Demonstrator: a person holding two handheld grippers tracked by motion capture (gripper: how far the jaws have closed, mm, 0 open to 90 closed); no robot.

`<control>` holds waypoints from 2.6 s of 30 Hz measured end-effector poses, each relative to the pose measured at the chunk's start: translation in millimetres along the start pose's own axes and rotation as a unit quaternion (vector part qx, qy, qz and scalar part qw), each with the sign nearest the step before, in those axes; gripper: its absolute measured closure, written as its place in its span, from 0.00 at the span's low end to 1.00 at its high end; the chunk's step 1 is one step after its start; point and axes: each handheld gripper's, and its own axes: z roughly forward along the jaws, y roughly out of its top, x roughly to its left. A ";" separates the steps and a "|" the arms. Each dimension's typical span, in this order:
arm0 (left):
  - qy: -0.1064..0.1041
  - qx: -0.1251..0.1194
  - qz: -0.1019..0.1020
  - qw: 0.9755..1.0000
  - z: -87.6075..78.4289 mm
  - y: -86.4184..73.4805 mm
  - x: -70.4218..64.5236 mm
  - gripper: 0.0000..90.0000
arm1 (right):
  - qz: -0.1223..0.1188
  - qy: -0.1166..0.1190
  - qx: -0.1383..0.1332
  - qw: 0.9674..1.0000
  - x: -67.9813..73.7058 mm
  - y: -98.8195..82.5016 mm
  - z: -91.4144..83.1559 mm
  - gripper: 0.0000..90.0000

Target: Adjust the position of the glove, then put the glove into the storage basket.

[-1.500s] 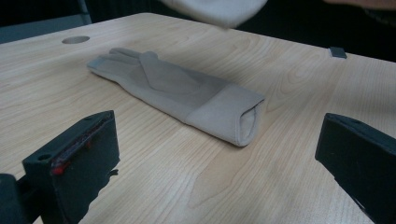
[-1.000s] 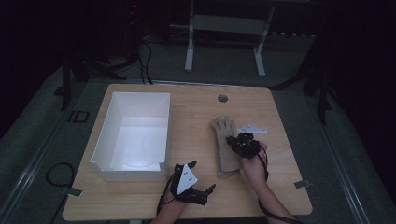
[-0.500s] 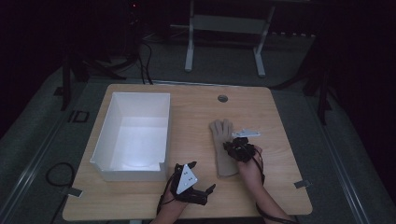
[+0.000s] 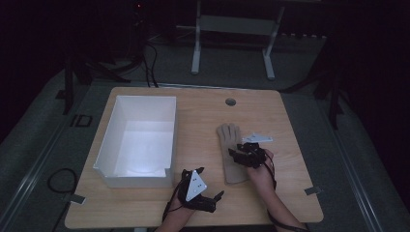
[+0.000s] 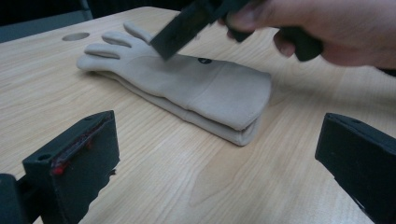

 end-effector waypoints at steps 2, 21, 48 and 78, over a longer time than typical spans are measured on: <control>-0.002 -0.003 0.001 1.000 0.3 0.1 0.9 0.00 | 0.006 0.009 -0.023 1.000 -7.2 5.2 -9.9 0.37; -0.073 0.067 0.049 0.994 26.6 26.8 -0.9 0.00 | -0.003 0.029 -0.042 0.999 -46.7 21.6 -44.8 0.12; -0.157 0.112 0.099 0.976 80.2 47.5 6.3 0.25 | 0.028 0.050 -0.011 0.998 -66.4 48.3 20.9 0.20; -0.176 0.167 0.159 0.957 93.6 35.6 14.8 0.53 | 0.030 0.102 0.087 0.990 -62.5 33.0 75.1 0.66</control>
